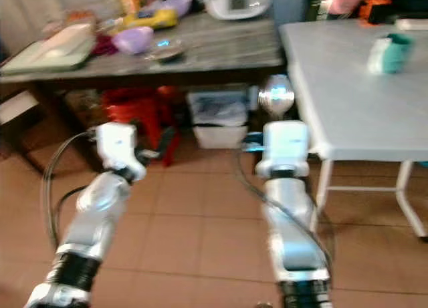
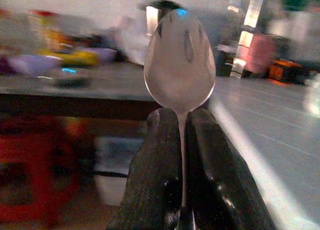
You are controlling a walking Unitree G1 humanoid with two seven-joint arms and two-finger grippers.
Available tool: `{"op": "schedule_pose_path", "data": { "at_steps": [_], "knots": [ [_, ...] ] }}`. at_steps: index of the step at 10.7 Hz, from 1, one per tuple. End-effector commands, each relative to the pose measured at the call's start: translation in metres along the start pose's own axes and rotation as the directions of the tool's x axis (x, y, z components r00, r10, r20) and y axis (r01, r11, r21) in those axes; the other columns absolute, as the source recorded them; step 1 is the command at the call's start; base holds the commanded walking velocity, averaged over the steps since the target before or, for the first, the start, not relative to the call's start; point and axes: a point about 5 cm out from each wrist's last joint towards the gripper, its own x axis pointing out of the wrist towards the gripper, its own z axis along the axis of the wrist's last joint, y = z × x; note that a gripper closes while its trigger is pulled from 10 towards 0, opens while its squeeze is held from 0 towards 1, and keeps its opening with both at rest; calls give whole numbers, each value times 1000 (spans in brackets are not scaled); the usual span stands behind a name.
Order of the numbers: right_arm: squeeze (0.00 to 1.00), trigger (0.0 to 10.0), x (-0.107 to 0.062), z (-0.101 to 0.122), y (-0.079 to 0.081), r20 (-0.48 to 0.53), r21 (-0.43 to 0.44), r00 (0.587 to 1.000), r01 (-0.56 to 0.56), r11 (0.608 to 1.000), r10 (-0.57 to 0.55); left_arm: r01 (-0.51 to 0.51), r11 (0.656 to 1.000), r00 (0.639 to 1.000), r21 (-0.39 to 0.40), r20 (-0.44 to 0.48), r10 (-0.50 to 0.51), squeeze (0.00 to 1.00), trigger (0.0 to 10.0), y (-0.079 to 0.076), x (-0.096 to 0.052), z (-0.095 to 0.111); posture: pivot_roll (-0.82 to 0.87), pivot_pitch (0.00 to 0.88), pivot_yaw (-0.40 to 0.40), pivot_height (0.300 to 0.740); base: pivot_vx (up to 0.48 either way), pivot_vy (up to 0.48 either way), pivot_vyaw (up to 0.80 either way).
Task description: Setting the table
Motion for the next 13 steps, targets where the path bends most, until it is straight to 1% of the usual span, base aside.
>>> {"op": "schedule_pose_path", "data": {
  "at_steps": [1,3,6,9,13],
  "knots": [
    [0,10000,2,5,-6,24,-7,1000,14,1000,-14,6,1000,1000,7,1,-6,0,10000,-3,2,1,-189,76,124,740,0,382,0],
    [0,10000,1,4,-7,23,-7,1000,15,1000,-14,7,1000,1000,4,-1,-7,0,10000,-4,1,0,-191,76,122,740,0,381,0],
    [0,10000,1,4,-7,24,-7,1000,10,1000,-10,-5,1000,1000,18,8,5,0,10000,-4,1,1,-193,77,118,740,0,0,0],
    [0,10000,1,5,-6,29,-9,1000,-4,1000,4,23,1000,1000,-10,11,-23,0,10000,-3,-1,1,-193,73,116,740,0,0,0],
    [0,10000,0,4,-7,28,-11,1000,-5,1000,5,48,999,999,-24,15,-48,0,10000,-6,-2,1,-195,76,115,740,317,0,0]
  ]
}}
